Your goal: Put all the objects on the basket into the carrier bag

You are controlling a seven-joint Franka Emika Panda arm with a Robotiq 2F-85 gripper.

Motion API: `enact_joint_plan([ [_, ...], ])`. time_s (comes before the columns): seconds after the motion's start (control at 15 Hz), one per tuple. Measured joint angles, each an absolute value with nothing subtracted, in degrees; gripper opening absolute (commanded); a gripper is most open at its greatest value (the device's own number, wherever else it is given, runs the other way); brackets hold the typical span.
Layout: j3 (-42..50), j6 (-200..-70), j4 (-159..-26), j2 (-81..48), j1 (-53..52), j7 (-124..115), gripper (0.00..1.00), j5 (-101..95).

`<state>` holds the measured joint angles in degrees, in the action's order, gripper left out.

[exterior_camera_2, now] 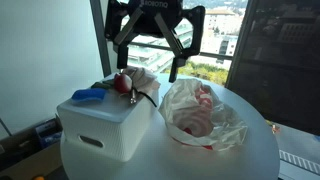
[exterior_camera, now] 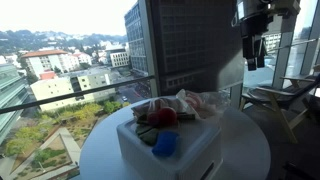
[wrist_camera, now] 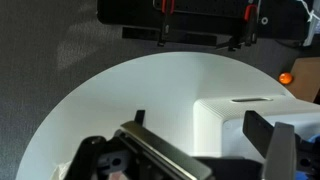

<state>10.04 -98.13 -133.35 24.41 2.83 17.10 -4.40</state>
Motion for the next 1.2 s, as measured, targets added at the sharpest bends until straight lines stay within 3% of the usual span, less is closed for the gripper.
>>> enact_joint_plan([
  [0.93, 9.53, -98.42, -133.59, 23.82, 2.52, 17.2, 1.0, -4.22],
  [1.2, 6.19, -104.46, -135.83, 18.57, -0.25, 17.12, 1.0, -3.04],
])
